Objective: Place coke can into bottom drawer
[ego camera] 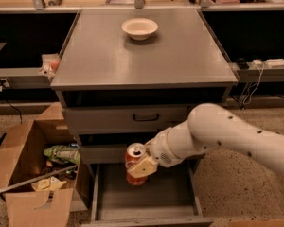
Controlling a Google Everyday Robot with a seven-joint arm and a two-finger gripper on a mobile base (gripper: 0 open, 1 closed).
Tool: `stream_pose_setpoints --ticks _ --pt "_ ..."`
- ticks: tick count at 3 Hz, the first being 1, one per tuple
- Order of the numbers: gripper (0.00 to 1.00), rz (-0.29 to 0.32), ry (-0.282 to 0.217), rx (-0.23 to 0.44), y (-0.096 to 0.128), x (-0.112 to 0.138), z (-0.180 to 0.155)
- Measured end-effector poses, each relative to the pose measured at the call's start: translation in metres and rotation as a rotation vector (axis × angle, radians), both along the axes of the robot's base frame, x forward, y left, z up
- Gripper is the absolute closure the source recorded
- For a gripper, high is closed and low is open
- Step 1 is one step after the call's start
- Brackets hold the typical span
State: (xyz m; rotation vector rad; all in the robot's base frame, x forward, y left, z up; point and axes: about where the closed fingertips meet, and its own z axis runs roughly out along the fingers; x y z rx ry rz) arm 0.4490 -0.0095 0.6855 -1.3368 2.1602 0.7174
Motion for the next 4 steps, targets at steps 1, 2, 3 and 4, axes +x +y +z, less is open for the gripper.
stream_pose_setpoints --ticks 1,2,3,4 --pt "1.00 -0.075 0.100 0.029 0.035 -0.020 -0.084" --pt "1.00 -0.074 0.100 0.029 0.035 -0.020 -0.083" --pt "1.00 -0.086 0.096 0.036 0.033 0.002 -0.131" --pt "1.00 -0.089 0.062 0.059 0.028 0.029 -0.200"
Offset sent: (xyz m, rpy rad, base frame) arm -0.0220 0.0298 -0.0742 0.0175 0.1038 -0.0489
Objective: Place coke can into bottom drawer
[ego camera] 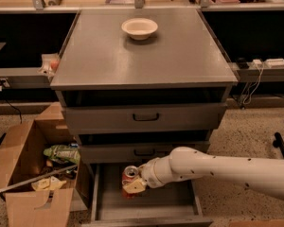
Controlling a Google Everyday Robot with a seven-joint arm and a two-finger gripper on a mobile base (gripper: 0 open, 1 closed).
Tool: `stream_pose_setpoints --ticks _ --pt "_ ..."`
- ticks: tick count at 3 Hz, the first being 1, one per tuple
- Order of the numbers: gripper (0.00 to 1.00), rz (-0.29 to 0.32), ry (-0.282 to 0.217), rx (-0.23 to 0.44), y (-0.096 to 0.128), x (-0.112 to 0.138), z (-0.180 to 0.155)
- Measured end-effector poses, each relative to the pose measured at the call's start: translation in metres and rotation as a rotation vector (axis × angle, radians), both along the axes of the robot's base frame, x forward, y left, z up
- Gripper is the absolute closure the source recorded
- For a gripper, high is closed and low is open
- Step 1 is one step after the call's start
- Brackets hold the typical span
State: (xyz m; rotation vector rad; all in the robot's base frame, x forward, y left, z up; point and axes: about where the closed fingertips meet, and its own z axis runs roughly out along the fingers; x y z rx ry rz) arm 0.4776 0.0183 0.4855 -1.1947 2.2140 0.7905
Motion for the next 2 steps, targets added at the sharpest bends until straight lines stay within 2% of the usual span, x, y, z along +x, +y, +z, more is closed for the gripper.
stream_pose_setpoints --ticks 1,2 --pt "1.00 0.008 -0.009 -0.046 -0.005 0.026 -0.106" --pt "1.00 0.015 0.001 -0.086 -0.005 0.038 -0.166"
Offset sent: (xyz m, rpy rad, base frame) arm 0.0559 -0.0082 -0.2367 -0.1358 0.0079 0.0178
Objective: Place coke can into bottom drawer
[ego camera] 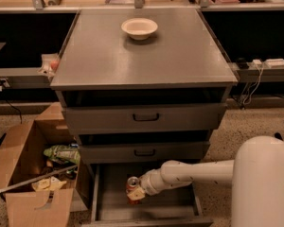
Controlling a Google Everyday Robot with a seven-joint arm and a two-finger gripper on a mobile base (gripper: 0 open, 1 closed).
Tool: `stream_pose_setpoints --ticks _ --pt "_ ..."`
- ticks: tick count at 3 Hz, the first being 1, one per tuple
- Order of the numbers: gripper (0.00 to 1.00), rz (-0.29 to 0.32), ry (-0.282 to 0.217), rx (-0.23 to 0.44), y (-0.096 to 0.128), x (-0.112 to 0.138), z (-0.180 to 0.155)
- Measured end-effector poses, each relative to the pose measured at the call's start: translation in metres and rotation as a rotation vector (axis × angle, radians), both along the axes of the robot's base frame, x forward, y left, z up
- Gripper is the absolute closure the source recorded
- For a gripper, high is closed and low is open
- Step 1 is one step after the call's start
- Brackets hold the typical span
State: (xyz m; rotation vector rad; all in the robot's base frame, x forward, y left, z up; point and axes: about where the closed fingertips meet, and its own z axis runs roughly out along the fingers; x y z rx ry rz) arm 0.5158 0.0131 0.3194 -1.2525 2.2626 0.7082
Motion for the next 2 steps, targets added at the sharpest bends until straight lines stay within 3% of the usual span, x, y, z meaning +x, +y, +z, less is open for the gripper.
stream_pose_setpoints --ticks 2 --pt "1.00 0.014 -0.007 0.003 0.009 0.005 -0.026"
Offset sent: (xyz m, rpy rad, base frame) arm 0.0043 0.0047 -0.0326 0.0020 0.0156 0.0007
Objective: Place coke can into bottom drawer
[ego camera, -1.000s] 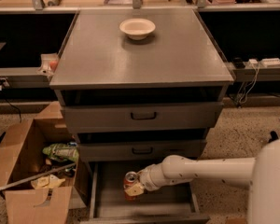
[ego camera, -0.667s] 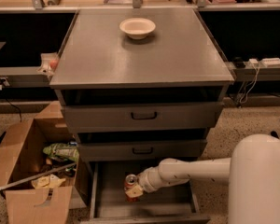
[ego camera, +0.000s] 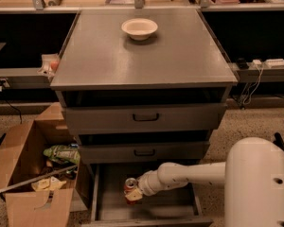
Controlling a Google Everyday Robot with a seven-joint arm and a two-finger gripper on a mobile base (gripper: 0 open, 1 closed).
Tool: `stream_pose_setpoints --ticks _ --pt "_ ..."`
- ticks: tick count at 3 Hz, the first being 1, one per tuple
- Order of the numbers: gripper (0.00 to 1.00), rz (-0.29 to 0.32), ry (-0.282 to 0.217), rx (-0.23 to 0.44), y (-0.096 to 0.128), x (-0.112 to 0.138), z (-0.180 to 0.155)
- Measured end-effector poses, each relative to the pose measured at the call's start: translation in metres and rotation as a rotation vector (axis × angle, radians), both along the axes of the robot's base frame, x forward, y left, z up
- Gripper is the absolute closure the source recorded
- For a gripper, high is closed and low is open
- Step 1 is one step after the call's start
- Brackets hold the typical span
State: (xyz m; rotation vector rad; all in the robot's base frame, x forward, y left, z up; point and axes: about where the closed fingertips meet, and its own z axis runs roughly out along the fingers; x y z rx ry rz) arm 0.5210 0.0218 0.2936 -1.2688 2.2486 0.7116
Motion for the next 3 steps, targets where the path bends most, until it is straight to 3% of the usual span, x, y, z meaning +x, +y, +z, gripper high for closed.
stream_pose_setpoints --ticks 2,3 --pt "1.00 0.102 -0.093 0.034 0.030 0.017 -0.092" --pt "1.00 0.132 -0.112 0.035 0.039 0.020 -0.116"
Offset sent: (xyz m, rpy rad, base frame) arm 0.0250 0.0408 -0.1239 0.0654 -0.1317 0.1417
